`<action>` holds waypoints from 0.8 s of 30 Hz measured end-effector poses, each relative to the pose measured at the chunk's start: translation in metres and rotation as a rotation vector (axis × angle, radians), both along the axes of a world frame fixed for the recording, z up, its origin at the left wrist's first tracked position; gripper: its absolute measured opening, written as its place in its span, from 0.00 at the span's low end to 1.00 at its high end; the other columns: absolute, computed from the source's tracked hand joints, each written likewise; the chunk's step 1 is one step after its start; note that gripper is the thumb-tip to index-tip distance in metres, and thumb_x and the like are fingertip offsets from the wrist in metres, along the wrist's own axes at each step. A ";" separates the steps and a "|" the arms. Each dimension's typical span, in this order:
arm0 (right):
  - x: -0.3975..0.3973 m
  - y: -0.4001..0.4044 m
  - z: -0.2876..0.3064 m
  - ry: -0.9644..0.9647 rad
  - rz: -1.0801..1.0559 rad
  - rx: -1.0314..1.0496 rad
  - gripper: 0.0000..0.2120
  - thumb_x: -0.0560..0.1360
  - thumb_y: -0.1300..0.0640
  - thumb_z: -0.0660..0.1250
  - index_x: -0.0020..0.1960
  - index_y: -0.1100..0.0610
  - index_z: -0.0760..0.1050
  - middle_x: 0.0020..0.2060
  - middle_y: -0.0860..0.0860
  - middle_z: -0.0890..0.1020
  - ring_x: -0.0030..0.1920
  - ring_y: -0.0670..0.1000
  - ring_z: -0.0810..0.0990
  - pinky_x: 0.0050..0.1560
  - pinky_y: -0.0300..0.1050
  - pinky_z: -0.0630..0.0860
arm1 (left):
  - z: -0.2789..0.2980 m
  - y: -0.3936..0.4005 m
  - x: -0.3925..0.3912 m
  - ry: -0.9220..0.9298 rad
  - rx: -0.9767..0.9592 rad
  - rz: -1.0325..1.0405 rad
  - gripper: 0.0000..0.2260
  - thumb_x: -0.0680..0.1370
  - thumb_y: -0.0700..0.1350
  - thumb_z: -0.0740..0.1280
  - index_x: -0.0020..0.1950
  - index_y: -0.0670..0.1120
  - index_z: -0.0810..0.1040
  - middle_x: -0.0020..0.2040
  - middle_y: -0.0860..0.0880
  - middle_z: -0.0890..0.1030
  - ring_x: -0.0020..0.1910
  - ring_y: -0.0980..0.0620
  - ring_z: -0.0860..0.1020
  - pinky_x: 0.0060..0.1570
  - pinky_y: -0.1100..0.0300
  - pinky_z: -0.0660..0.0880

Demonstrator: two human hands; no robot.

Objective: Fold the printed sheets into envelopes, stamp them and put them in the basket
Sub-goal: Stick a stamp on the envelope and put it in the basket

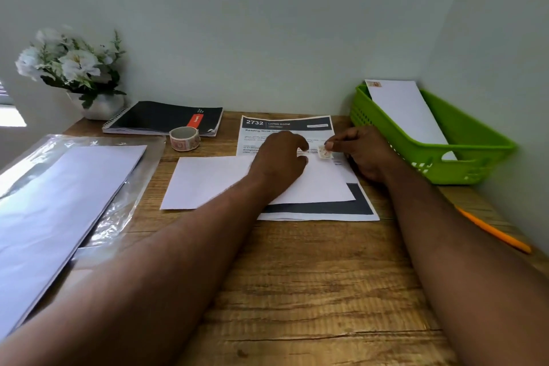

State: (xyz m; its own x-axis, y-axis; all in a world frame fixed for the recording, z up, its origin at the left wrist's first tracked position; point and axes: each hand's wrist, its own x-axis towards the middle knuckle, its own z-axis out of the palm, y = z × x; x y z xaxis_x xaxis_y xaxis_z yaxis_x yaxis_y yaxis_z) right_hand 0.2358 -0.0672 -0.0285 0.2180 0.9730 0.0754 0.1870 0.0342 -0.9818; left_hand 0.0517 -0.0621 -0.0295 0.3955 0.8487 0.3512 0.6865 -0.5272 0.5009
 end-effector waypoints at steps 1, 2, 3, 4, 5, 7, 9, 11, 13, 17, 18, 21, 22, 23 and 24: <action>0.000 0.001 0.000 -0.008 -0.002 -0.008 0.04 0.69 0.70 0.71 0.42 0.63 0.81 0.36 0.53 0.83 0.37 0.48 0.82 0.38 0.37 0.77 | -0.004 0.000 0.000 0.011 -0.005 -0.006 0.12 0.79 0.45 0.65 0.62 0.48 0.79 0.64 0.49 0.76 0.66 0.50 0.70 0.64 0.61 0.63; 0.001 0.002 -0.001 -0.014 -0.005 -0.018 0.04 0.69 0.70 0.71 0.43 0.64 0.81 0.37 0.54 0.83 0.37 0.49 0.82 0.38 0.37 0.77 | -0.007 0.001 0.001 0.018 -0.013 -0.015 0.12 0.79 0.45 0.65 0.62 0.49 0.79 0.64 0.49 0.76 0.65 0.51 0.70 0.64 0.61 0.63; 0.001 0.002 -0.001 -0.019 -0.008 -0.025 0.04 0.69 0.70 0.71 0.43 0.65 0.80 0.38 0.55 0.83 0.37 0.50 0.82 0.38 0.38 0.78 | -0.008 0.003 0.001 0.018 -0.018 -0.023 0.12 0.80 0.45 0.64 0.62 0.49 0.79 0.64 0.50 0.76 0.65 0.51 0.70 0.64 0.61 0.63; 0.002 0.003 -0.001 -0.025 -0.010 -0.031 0.05 0.69 0.71 0.71 0.44 0.65 0.80 0.38 0.56 0.83 0.38 0.51 0.82 0.39 0.39 0.79 | -0.010 0.004 0.002 0.014 -0.024 -0.028 0.12 0.79 0.45 0.64 0.62 0.49 0.79 0.64 0.50 0.77 0.64 0.51 0.71 0.64 0.60 0.64; 0.002 0.003 -0.002 -0.032 -0.012 -0.037 0.05 0.69 0.71 0.71 0.44 0.66 0.80 0.38 0.56 0.83 0.38 0.51 0.82 0.41 0.40 0.79 | -0.011 0.006 0.002 0.008 -0.031 -0.029 0.12 0.79 0.45 0.64 0.61 0.49 0.79 0.64 0.50 0.77 0.64 0.51 0.71 0.65 0.60 0.64; 0.002 0.002 -0.002 -0.068 -0.015 -0.045 0.04 0.68 0.71 0.72 0.42 0.65 0.81 0.37 0.56 0.83 0.38 0.52 0.82 0.44 0.43 0.79 | -0.012 0.009 0.002 -0.002 -0.033 -0.027 0.12 0.79 0.45 0.65 0.62 0.48 0.79 0.64 0.49 0.77 0.64 0.51 0.72 0.65 0.60 0.64; 0.001 0.002 -0.003 -0.152 -0.031 -0.039 0.04 0.68 0.70 0.73 0.40 0.63 0.81 0.35 0.56 0.82 0.38 0.52 0.80 0.46 0.45 0.79 | -0.013 0.010 0.002 -0.001 -0.033 -0.030 0.12 0.79 0.46 0.65 0.62 0.47 0.79 0.63 0.49 0.77 0.64 0.51 0.72 0.65 0.60 0.64; 0.001 0.002 -0.004 -0.231 -0.059 -0.031 0.03 0.68 0.68 0.73 0.41 0.64 0.82 0.36 0.57 0.82 0.38 0.52 0.80 0.46 0.45 0.78 | -0.013 0.010 0.003 0.011 -0.028 -0.037 0.12 0.79 0.45 0.64 0.62 0.46 0.80 0.63 0.48 0.78 0.64 0.50 0.72 0.65 0.60 0.64; 0.000 0.003 -0.006 -0.290 -0.081 -0.016 0.05 0.69 0.68 0.74 0.44 0.67 0.82 0.37 0.58 0.83 0.37 0.50 0.79 0.44 0.41 0.78 | -0.013 0.010 0.003 0.019 -0.021 -0.038 0.12 0.79 0.45 0.64 0.61 0.46 0.80 0.63 0.48 0.78 0.64 0.50 0.72 0.64 0.61 0.63; -0.003 0.004 -0.008 -0.365 -0.095 -0.003 0.04 0.70 0.67 0.73 0.45 0.67 0.82 0.36 0.57 0.82 0.34 0.48 0.78 0.36 0.34 0.76 | -0.012 0.010 0.004 0.030 -0.012 -0.040 0.12 0.79 0.44 0.64 0.61 0.45 0.80 0.62 0.48 0.78 0.63 0.50 0.73 0.63 0.61 0.64; -0.003 0.004 -0.008 -0.371 -0.099 -0.004 0.04 0.70 0.67 0.73 0.44 0.66 0.82 0.35 0.55 0.82 0.34 0.47 0.78 0.35 0.33 0.75 | -0.011 0.009 0.004 0.035 -0.010 -0.039 0.12 0.79 0.44 0.64 0.61 0.45 0.80 0.62 0.48 0.78 0.63 0.50 0.73 0.63 0.61 0.64; -0.004 0.005 -0.010 -0.373 -0.127 0.001 0.03 0.69 0.66 0.74 0.42 0.66 0.83 0.34 0.54 0.83 0.33 0.46 0.78 0.34 0.33 0.76 | -0.011 0.010 0.005 0.051 -0.003 -0.040 0.13 0.80 0.44 0.63 0.62 0.46 0.80 0.63 0.47 0.78 0.64 0.49 0.72 0.63 0.60 0.64; -0.005 0.004 -0.010 -0.376 -0.137 0.007 0.03 0.68 0.66 0.74 0.41 0.65 0.83 0.34 0.56 0.83 0.33 0.46 0.79 0.35 0.35 0.76 | -0.012 0.010 0.005 0.060 -0.001 -0.042 0.13 0.80 0.44 0.62 0.62 0.46 0.80 0.63 0.47 0.78 0.64 0.48 0.72 0.64 0.60 0.64; -0.005 0.004 -0.011 -0.382 -0.146 0.012 0.03 0.67 0.65 0.74 0.40 0.65 0.83 0.34 0.57 0.83 0.33 0.47 0.79 0.35 0.36 0.76 | -0.013 0.009 0.005 0.068 0.002 -0.043 0.13 0.80 0.44 0.62 0.63 0.46 0.80 0.63 0.47 0.78 0.64 0.48 0.72 0.64 0.59 0.64; -0.006 0.004 -0.011 -0.388 -0.152 0.015 0.03 0.67 0.65 0.74 0.39 0.65 0.83 0.34 0.57 0.83 0.33 0.47 0.78 0.34 0.36 0.75 | -0.013 0.009 0.006 0.071 0.003 -0.043 0.13 0.80 0.44 0.62 0.63 0.46 0.80 0.63 0.47 0.78 0.64 0.47 0.72 0.64 0.59 0.64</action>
